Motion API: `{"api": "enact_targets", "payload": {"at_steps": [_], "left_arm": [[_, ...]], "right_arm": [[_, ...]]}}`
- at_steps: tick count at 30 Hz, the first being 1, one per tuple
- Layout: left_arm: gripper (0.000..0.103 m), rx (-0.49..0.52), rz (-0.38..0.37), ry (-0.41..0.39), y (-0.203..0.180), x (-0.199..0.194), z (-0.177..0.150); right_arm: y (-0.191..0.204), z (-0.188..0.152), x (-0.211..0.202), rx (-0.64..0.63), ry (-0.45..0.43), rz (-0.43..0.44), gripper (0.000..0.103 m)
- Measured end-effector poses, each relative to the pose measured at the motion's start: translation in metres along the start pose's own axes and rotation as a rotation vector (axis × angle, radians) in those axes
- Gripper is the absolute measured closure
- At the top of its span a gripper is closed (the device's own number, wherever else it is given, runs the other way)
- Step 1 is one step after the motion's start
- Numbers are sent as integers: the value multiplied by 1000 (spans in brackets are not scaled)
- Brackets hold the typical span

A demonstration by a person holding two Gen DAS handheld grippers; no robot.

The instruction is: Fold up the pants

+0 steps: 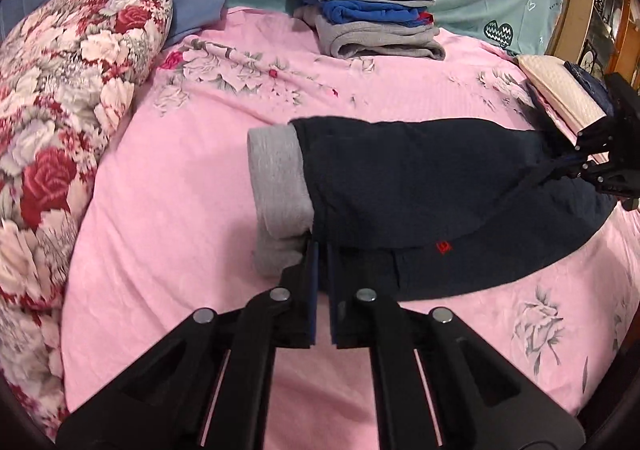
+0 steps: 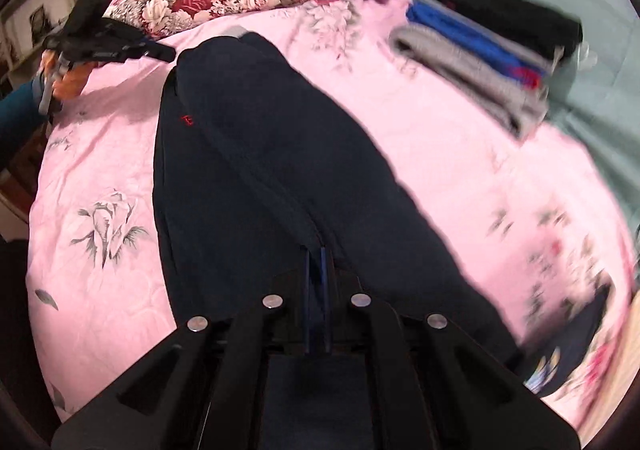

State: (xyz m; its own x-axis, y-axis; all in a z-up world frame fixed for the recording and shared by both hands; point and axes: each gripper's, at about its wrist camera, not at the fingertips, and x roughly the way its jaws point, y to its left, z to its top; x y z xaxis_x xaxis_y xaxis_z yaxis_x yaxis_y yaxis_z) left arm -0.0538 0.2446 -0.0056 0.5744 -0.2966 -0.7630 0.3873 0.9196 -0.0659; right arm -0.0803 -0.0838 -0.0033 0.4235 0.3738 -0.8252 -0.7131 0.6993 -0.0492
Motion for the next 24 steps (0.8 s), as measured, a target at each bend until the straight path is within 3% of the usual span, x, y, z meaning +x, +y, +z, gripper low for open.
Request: {"api": "enact_targets", "payload": {"at_steps": [5,7,8,10,13,18,24], "left_arm": [[99,-43,-40,-31,8,-14,-5],[92,-94,-98,-34,15,-18,-4],[67,-118,-124,-30,18,-17,-3],[43,-218,-206,-33,25,-15,-3],[43,-310,-291,-9,21,-7,-3],[43,-449,-367,27,13,12,4],[44,-624,-376,107,20,46,5]], "right_arm": [[-1,-1,-9,40,-44,21,98],[-2,-2,-13,53,-56,28,98],[-3,-2,-13,55,-56,27,98],[-2,-2,-11,50,-49,25,98],[0,-2,-9,47,-46,21,98],[-3,-1,-14,58,-67,17,98],[-6,-1,-16,61,-78,19,98]]}}
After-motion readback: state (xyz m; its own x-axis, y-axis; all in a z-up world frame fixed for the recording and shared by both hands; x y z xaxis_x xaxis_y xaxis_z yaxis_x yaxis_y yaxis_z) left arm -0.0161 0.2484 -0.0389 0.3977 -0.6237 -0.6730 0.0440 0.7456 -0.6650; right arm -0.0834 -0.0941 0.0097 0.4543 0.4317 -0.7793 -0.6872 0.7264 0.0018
